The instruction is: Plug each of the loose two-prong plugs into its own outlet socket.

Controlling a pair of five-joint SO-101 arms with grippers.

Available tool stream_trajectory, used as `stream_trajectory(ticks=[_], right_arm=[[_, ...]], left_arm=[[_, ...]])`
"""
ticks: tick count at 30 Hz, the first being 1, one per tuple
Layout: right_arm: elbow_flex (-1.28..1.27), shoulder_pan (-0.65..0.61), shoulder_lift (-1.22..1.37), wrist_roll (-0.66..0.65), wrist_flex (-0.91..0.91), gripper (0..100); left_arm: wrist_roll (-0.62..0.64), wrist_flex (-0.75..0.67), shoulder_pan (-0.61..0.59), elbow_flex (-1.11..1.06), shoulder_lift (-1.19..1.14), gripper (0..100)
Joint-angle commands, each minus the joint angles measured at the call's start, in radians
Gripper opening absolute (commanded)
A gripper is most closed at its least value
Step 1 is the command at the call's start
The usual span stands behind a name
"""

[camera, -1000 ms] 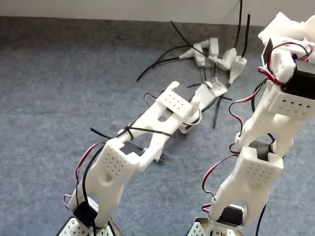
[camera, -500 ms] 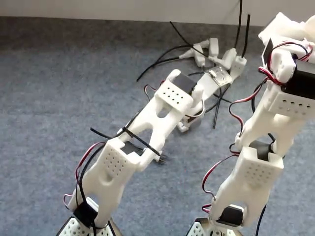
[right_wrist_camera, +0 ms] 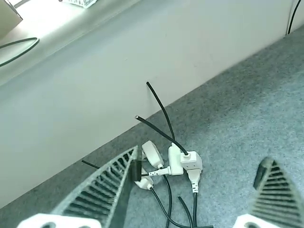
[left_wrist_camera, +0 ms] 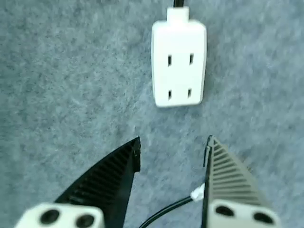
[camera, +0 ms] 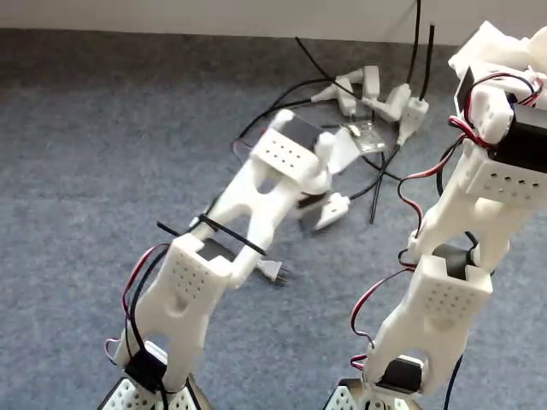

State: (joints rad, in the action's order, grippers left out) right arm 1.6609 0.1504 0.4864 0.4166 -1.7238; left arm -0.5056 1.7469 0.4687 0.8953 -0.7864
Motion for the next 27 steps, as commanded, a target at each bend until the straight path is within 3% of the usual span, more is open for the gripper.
stream_trajectory(ticks=[1,6,13,22,27], right_arm=[[0.116,-0.044,-0.051,-0.014,-0.008,36.2],[0.114,-0.104,-0.048,-0.014,-0.022,36.2],[0.114,-0.099,-0.048,-0.014,-0.022,36.2],[0.114,-0.097,-0.048,-0.014,-0.021,36.2],[0.114,-0.097,-0.048,-0.014,-0.018,36.2]], left_arm=[[-0.221,0.028,-0.073,-0.090,0.143,23],[-0.391,0.028,-0.064,-0.297,0.272,23],[-0.494,0.012,0.038,-0.556,0.346,23],[-0.508,-0.299,0.039,-0.832,0.354,23],[-0.508,-0.328,0.039,-0.794,0.355,23]])
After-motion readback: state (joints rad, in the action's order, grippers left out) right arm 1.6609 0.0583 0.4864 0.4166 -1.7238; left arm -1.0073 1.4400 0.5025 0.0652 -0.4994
